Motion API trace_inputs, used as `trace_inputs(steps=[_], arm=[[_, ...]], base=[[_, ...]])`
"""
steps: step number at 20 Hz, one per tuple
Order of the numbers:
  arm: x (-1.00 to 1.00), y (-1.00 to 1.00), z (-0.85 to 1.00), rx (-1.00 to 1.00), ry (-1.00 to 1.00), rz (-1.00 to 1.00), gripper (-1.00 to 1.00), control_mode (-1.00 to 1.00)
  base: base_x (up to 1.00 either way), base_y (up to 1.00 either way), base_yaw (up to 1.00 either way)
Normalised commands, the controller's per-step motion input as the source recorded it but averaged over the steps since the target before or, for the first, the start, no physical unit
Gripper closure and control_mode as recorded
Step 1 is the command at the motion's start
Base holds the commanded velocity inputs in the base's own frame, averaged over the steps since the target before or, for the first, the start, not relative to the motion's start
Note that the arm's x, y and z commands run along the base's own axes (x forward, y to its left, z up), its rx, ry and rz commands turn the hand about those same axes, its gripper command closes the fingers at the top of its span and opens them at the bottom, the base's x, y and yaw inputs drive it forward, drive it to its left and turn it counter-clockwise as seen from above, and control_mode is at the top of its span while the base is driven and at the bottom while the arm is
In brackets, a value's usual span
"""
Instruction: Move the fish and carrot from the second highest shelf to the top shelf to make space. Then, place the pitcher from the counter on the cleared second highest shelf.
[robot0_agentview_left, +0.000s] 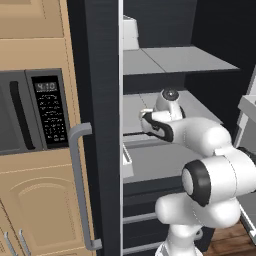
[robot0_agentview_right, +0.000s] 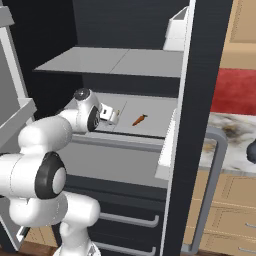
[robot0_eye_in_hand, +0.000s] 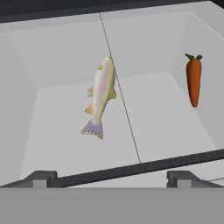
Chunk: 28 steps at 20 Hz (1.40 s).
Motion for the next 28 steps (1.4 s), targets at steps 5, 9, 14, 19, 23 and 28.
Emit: trace_inputs(steps=[5, 9, 14, 19, 23, 28], arm=[[0.38, 0.0, -0.34, 0.0, 0.0, 0.0, -1.0, -1.0], [0.36, 0.0, -0.41, 0.0, 0.0, 0.0, -1.0, -1.0], [0.39, 0.0, -0.29, 0.0, 0.0, 0.0, -1.0, -1.0], [0.43, 0.0, -0.2, 0.0, 0.0, 0.0, -1.0, -1.0], [0.44, 0.0, -0.17, 0.0, 0.0, 0.0, -1.0, -1.0], [0.42, 0.0, -0.2, 0.0, 0.0, 0.0, -1.0, -1.0]], base=[[0.0, 0.0, 0.0], [0.0, 0.0, 0.0], [0.0, 0.0, 0.0], [0.0, 0.0, 0.0], [0.0, 0.0, 0.0], [0.0, 0.0, 0.0]])
